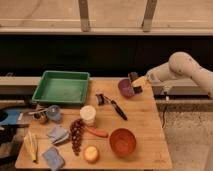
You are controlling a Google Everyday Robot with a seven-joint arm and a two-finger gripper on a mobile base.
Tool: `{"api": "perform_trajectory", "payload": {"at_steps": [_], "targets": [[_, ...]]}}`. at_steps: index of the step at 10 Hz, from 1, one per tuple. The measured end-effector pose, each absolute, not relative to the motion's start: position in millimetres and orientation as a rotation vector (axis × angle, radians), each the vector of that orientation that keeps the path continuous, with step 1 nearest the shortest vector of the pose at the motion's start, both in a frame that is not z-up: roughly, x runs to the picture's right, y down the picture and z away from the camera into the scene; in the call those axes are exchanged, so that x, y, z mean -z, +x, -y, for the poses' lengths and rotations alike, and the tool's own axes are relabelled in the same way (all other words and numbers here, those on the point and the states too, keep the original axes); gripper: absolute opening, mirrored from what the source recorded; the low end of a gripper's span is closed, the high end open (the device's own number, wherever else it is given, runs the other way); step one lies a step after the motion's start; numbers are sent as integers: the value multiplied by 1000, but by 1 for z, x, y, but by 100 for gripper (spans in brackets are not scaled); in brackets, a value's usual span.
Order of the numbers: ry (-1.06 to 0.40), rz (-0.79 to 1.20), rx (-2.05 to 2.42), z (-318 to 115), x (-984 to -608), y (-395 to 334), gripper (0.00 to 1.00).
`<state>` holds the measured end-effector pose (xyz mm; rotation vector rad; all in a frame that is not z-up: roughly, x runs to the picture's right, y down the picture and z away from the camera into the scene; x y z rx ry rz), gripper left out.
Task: Place eraser in purple bowl
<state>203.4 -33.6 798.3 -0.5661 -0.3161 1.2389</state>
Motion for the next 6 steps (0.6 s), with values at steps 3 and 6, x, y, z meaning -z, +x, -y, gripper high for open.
{"api": "perform_trajectory", "payload": {"at_steps": [3, 6], "targets": [[-623, 277, -1213, 31, -833, 190, 0], [-665, 286, -1214, 31, -856, 187, 0]]}}
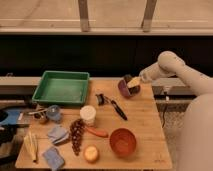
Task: Place eraser in purple bowl
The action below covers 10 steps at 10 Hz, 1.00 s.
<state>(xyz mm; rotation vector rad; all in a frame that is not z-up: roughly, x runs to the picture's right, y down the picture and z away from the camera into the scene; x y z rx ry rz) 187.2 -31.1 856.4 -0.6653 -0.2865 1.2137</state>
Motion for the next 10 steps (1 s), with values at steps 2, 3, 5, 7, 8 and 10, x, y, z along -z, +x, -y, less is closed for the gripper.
{"api": "perform_trajectory", "payload": {"at_steps": [2, 3, 5, 7, 8, 10], "targets": [[-697, 314, -1216, 32, -875, 180, 0], [-701, 324, -1219, 33, -880, 180, 0], [-707, 354, -1192, 45, -894, 166, 11], [-695, 384, -1172, 59, -903, 158, 31], [-687, 393, -1173, 63, -904, 161, 41], [-669, 404, -1165, 71, -906, 161, 61]]}}
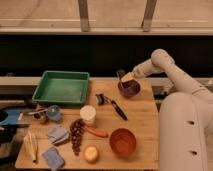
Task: Place eraser in purple bowl
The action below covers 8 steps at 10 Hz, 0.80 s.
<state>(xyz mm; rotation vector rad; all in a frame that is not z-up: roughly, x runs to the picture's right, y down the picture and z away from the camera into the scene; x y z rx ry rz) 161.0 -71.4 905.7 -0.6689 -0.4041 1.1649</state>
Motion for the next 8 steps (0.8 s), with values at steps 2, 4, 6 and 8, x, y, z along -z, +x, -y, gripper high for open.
{"api": "perform_trajectory", "payload": {"at_steps": [2, 4, 6, 8], "targets": [[-633, 406, -1182, 76, -903, 177, 79], [-609, 410, -1192, 80, -899, 184, 80], [-590, 410, -1207, 80, -896, 193, 80], [-584, 415, -1216, 80, -892, 198, 80]]}}
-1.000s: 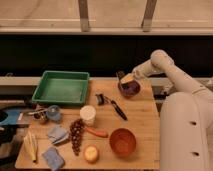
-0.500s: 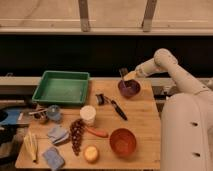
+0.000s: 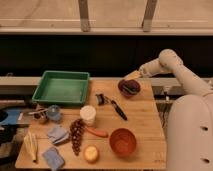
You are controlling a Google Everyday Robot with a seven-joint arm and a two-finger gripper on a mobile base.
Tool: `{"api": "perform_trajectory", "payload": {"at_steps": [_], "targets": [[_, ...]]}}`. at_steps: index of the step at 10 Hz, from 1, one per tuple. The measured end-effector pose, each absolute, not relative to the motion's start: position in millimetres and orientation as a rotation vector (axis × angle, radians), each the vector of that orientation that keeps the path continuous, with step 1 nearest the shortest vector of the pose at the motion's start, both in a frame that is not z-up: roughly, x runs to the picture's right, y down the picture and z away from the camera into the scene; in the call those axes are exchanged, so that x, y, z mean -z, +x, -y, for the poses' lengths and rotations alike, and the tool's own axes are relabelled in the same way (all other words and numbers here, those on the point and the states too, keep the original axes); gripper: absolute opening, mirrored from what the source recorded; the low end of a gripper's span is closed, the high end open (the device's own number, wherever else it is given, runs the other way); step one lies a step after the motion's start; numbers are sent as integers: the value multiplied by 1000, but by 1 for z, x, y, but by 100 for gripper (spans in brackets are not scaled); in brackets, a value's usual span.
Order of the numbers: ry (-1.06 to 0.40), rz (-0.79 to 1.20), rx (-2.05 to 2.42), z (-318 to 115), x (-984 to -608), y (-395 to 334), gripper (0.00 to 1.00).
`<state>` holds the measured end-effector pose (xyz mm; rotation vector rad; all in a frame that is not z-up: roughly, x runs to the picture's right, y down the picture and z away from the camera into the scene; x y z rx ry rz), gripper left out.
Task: Place eraser in purple bowl
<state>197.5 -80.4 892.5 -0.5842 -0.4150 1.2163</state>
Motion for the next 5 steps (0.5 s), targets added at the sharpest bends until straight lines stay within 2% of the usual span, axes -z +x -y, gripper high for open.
{"api": "perform_trajectory", "payload": {"at_steps": [5], "targets": [[-586, 416, -1214, 81, -893, 195, 80]]}}
